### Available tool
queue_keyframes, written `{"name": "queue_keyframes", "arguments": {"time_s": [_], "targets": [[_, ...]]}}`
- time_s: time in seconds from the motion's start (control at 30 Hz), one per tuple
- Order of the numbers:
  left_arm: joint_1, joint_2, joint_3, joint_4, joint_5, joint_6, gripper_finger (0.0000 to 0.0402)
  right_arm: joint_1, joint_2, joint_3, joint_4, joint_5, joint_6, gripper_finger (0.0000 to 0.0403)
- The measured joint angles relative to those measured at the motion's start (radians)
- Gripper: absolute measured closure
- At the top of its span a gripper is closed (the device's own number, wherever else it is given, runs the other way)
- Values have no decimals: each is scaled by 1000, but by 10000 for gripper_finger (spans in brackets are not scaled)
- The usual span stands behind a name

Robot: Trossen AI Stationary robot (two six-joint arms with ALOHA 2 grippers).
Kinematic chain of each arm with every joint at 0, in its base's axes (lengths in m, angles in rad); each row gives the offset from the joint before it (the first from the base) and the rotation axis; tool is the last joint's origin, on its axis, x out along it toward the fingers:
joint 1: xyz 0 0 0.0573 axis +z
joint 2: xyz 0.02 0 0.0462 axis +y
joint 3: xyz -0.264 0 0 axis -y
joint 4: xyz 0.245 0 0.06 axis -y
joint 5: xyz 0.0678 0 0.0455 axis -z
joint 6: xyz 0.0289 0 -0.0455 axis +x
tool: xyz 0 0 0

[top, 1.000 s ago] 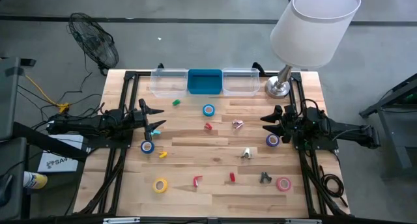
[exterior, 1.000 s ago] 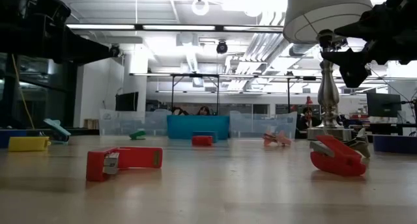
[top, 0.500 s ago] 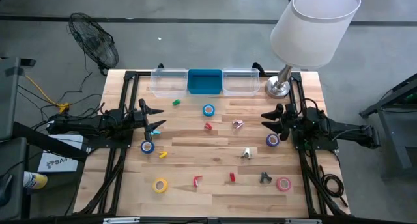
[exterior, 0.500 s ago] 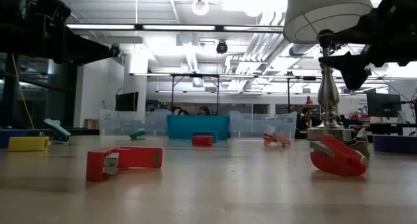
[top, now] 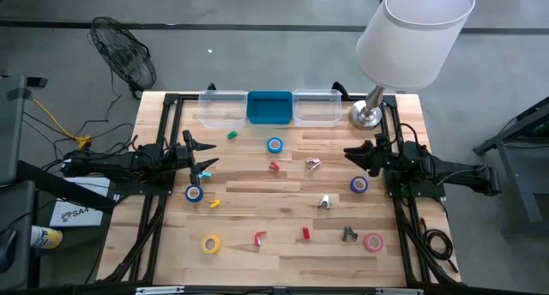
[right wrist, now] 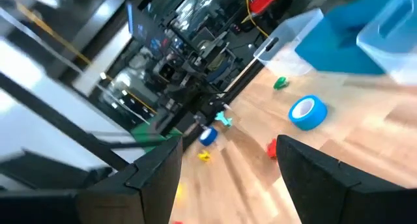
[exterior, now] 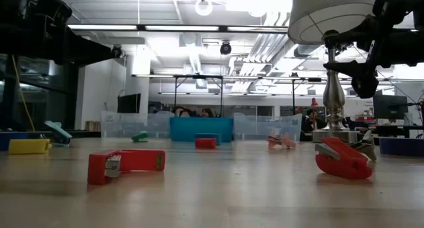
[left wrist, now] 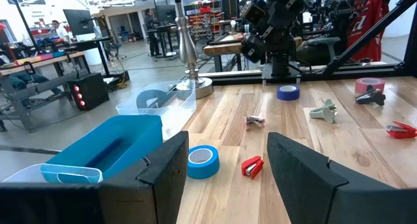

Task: Pick and place Stapler, Stapler remover, tape
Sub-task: Put the dark blue tape into the right transparent bin

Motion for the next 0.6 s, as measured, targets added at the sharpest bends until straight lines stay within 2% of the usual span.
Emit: {"name": "queue_keyframes", "arguments": {"time_s": [0.47, 0.6], "targets": [[0, 0, 0, 0, 0, 0, 197, 0, 3, 2, -17, 25, 222, 162], [0, 0, 0, 0, 0, 0, 197, 0, 35, 35, -93, 59, 294, 162]]}}
